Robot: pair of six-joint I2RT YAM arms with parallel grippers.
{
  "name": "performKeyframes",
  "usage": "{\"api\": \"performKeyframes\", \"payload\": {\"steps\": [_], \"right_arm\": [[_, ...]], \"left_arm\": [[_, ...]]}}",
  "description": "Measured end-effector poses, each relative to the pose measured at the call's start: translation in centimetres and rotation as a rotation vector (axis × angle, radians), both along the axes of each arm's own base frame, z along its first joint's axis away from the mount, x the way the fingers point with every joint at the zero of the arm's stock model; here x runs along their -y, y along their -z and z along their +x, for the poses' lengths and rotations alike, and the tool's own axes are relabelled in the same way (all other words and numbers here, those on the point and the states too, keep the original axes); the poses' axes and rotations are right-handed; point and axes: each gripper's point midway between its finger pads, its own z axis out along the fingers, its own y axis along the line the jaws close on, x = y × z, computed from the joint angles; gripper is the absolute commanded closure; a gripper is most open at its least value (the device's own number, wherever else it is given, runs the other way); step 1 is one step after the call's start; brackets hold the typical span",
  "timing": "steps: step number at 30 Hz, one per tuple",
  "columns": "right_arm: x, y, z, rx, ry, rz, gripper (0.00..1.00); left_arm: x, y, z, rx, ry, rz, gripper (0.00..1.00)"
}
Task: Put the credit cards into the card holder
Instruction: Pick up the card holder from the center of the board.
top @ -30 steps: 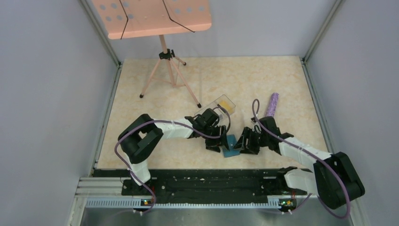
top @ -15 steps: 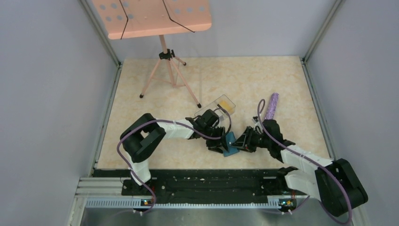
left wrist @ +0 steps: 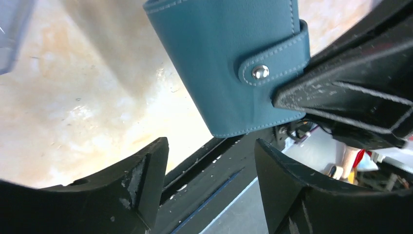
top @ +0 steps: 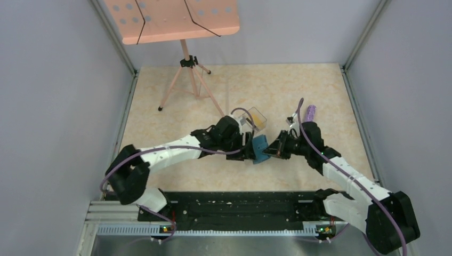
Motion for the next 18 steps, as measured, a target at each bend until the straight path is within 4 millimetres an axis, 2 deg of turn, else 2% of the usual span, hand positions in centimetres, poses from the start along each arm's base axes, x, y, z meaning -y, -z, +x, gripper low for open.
{"api": "performKeyframes", "payload": {"steps": [4, 8, 13, 18], "right_arm": [[-0.7, -5.0, 1.6, 0.116, -0.01, 0.037, 1.0], [-1.2, -8.3, 2.4, 0.174, -0.019, 0.071, 1.0], [-1.9, -11.0, 2.3, 0.194, -0.052, 0.137, 1.0], [-2.8, -12.5, 2.2, 0.185, -0.081, 0.215, 1.0]], "left_arm": [[-1.4, -5.7, 1.3, 0.154, -0.062, -0.063, 0.2], [-2.8, -10.1, 2.2, 0.227, -0.106, -0.18, 0.11], [-4.8, -12.8, 3.0, 0.238, -0.149, -0.366, 0.11], [-5.4, -14.0, 3.2, 0.21, -0.136, -0.486, 0.13]]}}
